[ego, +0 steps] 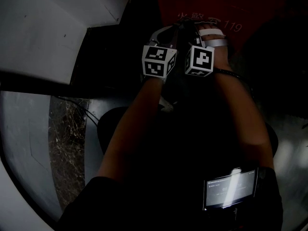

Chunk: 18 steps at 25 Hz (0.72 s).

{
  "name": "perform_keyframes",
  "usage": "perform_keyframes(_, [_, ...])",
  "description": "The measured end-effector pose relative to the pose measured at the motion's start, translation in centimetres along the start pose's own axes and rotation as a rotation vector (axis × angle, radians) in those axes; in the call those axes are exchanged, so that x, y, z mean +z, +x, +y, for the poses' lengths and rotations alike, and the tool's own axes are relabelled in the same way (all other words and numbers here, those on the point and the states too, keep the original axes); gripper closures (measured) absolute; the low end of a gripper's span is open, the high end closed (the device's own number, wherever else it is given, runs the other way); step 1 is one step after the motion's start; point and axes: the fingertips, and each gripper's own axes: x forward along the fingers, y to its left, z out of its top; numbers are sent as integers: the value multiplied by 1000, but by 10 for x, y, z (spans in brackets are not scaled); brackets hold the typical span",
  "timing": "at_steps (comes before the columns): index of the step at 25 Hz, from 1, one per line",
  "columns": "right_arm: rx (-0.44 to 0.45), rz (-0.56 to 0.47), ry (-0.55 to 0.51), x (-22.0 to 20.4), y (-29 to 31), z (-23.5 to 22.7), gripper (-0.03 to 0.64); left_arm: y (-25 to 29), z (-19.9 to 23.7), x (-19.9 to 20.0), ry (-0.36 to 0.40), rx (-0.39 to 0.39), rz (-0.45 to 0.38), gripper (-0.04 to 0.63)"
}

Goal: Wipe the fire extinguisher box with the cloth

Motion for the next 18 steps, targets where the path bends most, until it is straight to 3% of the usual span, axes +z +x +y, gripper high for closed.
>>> perform_keyframes(9, [-1, 99, 30, -42, -17, 0, 588, 21, -47, -11, 18, -112, 26, 592])
perform_keyframes(18, [3, 216, 64, -93, -35, 4, 588, 29, -74, -7, 11, -172, 13, 592])
